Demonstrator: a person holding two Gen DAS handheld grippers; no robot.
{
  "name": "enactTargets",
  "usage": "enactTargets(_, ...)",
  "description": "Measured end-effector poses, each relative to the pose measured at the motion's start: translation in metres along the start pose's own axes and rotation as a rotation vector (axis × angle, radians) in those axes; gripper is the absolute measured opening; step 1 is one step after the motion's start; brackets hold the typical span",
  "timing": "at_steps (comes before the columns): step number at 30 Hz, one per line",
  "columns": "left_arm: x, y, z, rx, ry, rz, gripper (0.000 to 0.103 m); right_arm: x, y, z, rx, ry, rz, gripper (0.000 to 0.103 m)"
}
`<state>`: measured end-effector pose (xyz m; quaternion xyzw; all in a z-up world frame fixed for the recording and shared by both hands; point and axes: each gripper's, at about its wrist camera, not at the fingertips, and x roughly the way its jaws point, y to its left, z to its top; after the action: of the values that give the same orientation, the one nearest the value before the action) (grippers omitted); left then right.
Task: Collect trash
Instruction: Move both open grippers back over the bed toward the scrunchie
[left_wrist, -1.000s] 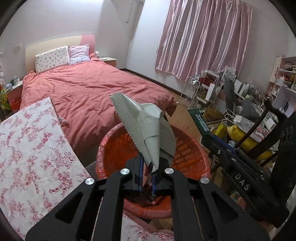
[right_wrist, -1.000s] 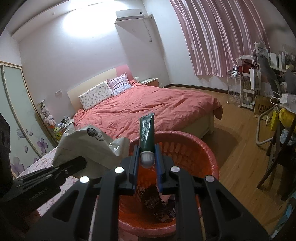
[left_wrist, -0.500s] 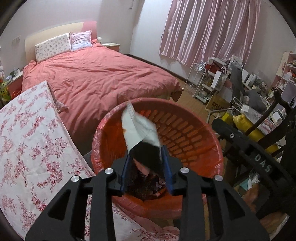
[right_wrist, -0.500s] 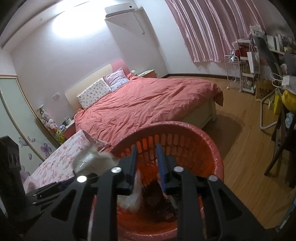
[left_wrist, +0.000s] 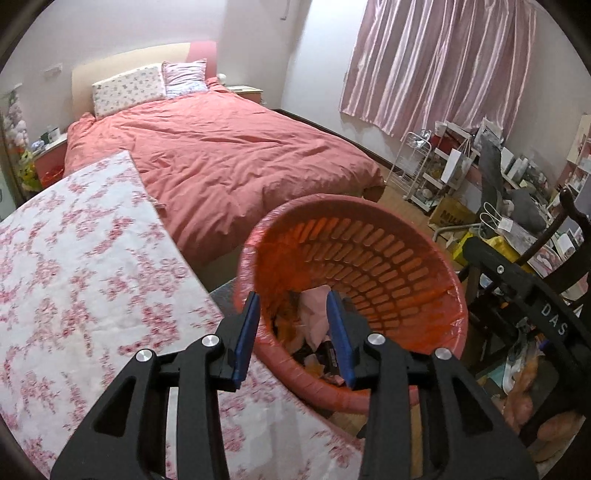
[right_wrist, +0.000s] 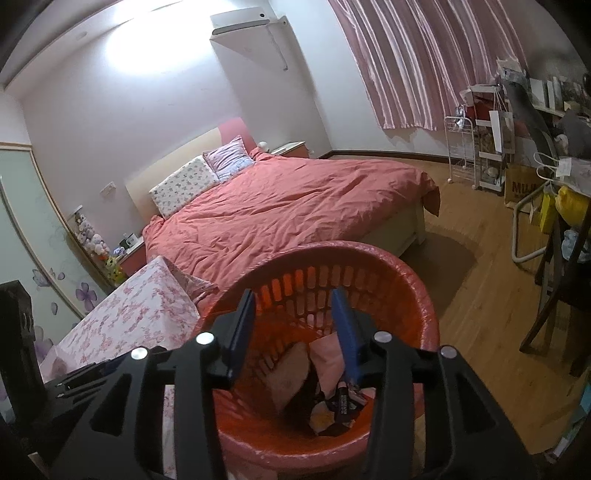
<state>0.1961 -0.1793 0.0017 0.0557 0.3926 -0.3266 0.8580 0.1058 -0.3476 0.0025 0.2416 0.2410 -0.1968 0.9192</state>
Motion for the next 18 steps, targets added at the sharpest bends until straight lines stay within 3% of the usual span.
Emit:
enactTargets(9, -0.043, 0.044, -0.016, -0.062, -0.054, 0.083, 0.046, -0.011, 0.052, -0.007, -0.083, 0.014, 0.056, 0.049)
enactTargets(18, -0.108, 0.14, -0.052, -0.21, -0.108, 0.295, 0.054, -0.014, 0.15, -0.035, -0.21, 0.081, 0.207, 0.053)
